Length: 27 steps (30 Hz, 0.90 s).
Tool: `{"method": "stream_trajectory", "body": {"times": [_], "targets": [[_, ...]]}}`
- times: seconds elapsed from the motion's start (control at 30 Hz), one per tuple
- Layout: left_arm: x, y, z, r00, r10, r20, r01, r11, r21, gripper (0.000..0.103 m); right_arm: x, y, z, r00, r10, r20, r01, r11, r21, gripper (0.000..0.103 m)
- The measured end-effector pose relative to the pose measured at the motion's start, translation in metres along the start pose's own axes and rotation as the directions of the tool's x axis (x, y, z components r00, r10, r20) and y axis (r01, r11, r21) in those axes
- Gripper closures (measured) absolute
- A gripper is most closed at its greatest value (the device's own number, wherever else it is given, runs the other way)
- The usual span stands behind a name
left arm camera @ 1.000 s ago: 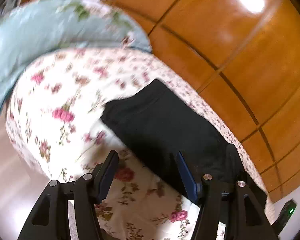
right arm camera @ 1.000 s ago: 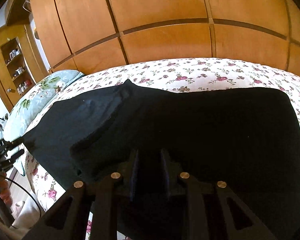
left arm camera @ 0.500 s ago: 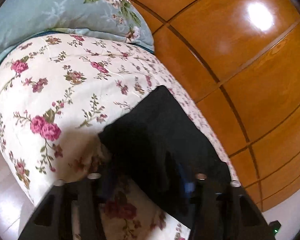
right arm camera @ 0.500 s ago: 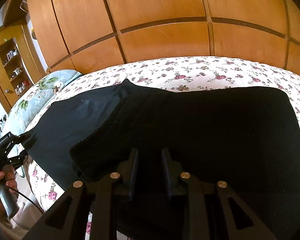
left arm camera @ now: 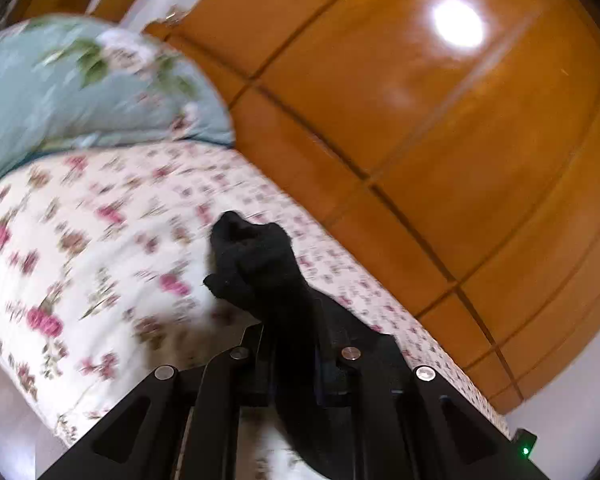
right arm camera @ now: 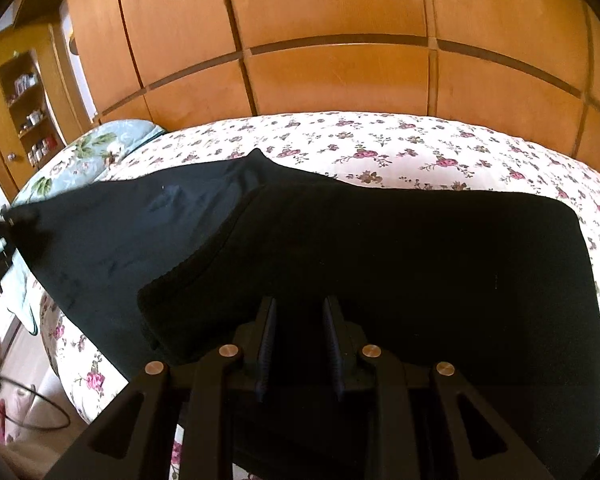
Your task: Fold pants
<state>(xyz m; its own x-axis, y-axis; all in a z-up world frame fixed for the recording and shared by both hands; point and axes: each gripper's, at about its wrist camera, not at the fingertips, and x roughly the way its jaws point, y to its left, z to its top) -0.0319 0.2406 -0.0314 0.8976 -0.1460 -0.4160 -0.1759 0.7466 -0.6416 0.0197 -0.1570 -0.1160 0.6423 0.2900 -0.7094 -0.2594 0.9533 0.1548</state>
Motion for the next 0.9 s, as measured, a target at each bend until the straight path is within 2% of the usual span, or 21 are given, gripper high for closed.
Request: {"method": "stream_trajectory", "body": {"times": [0.13, 0.2, 0.3, 0.4, 0.47, 0.53, 0.6, 0.67, 0.9], "targets": [[-0.011, -0.036, 0.006, 0.998, -0.056, 0.012, 0.055, 0.995, 0.083, 0.091, -0.014, -0.012, 0.003, 0.996, 0.089, 0.032, -0.091, 0.993, 0.078, 0.061], [-0.016, -0.057, 0.006, 0.995, -0.095, 0.014, 0.092, 0.987, 0.133, 0.091, -0.027, -0.015, 0.003, 0.995, 0.075, 0.065, -0.079, 0.995, 0.062, 0.059], [-0.019, -0.089, 0.004, 0.987, -0.16, -0.003, 0.158, 0.968, 0.194, 0.091, -0.041, -0.019, 0.002, 0.997, 0.018, 0.071, -0.019, 1.0, 0.012, 0.058], [-0.021, -0.122, -0.003, 0.974, -0.226, -0.033, 0.227, 0.939, 0.257, 0.091, -0.054, -0.037, -0.002, 0.997, 0.018, 0.078, -0.023, 0.998, 0.061, 0.058], [-0.021, -0.149, -0.012, 0.96, -0.272, -0.067, 0.279, 0.908, 0.314, 0.091, -0.064, -0.052, -0.006, 0.995, 0.035, 0.098, -0.047, 0.991, 0.129, 0.058], [-0.018, -0.175, -0.024, 0.939, -0.321, -0.121, 0.343, 0.867, 0.362, 0.091, -0.075, -0.064, -0.008, 0.991, 0.04, 0.126, -0.062, 0.982, 0.177, 0.058], [-0.016, -0.195, -0.038, 0.924, -0.347, -0.162, 0.383, 0.832, 0.402, 0.091, -0.086, -0.077, -0.01, 0.987, 0.029, 0.16, -0.065, 0.973, 0.22, 0.058], [-0.011, -0.216, -0.054, 0.907, -0.365, -0.211, 0.422, 0.79, 0.444, 0.091, -0.092, -0.088, -0.011, 0.983, 0.016, 0.18, -0.062, 0.965, 0.253, 0.058], [0.016, -0.266, -0.113, 0.835, -0.379, -0.399, 0.542, 0.692, 0.477, 0.091, -0.116, -0.124, -0.019, 0.972, -0.012, 0.236, -0.076, 0.93, 0.36, 0.058]]}}
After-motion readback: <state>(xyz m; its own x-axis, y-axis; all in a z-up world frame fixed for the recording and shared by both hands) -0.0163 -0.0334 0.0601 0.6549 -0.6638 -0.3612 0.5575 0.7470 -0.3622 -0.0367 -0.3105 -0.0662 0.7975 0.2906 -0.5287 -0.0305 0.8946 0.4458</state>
